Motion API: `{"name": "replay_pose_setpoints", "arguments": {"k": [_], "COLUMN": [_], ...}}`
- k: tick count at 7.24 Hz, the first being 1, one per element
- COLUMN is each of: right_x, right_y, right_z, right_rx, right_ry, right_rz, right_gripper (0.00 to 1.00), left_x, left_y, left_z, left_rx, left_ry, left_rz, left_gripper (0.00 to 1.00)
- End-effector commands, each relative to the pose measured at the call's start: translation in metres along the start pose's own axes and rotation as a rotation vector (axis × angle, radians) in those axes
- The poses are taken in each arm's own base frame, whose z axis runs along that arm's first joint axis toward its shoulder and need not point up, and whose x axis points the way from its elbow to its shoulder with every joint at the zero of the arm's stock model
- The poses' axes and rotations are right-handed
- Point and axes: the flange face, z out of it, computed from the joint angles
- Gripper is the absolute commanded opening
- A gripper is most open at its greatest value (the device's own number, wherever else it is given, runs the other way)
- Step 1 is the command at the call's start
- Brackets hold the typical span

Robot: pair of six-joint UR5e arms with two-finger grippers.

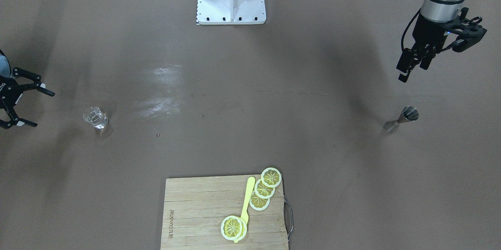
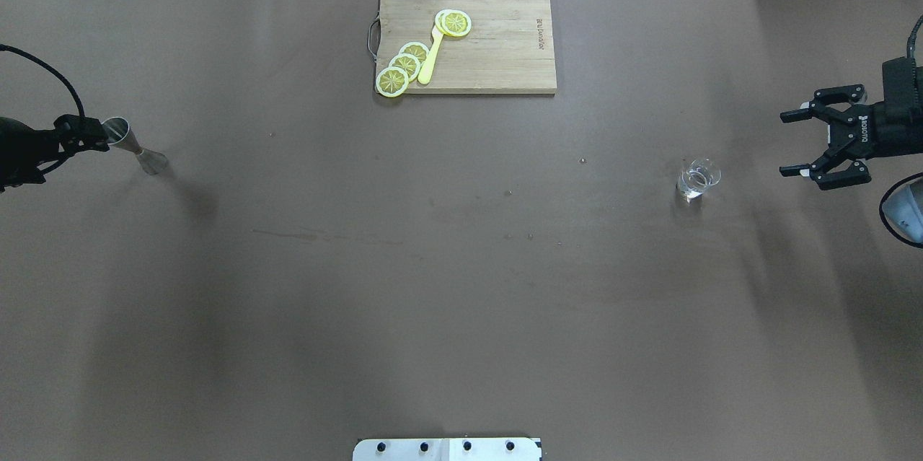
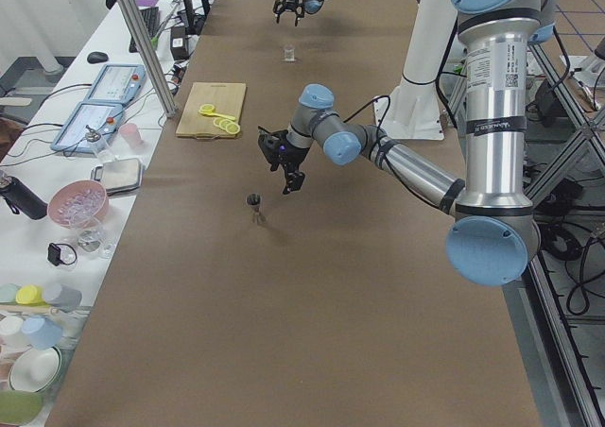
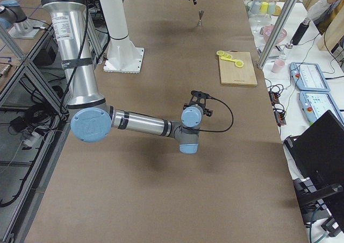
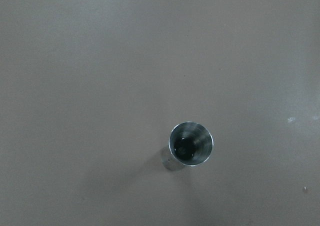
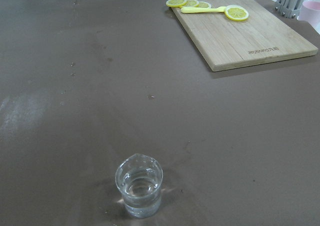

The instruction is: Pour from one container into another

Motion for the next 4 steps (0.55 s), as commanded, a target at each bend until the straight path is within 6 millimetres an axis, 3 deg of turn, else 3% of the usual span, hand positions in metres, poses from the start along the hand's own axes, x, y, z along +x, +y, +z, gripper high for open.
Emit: {"name": "replay_pose_setpoints", "arguments": {"k": [1,4], "right_x": [0.006,-0.002], "right_y": [0.003,-0.005], "right_z": [-0.008,-0.017], "right_rx": [0.001,0.025], "right_ry": [0.013,-0.053], "right_rz": [0.001,-0.048], "right_gripper": [1.0,1.0], "left_x": [0.006,0.011], "left_y": [0.018,0.053], "left_z": [0.003,0.011], "left_rx": [0.045,0.149], "left_ry": [0.005,-0.002], "left_rz": [0.041,0.093], "left_gripper": [0.97,0.97]}}
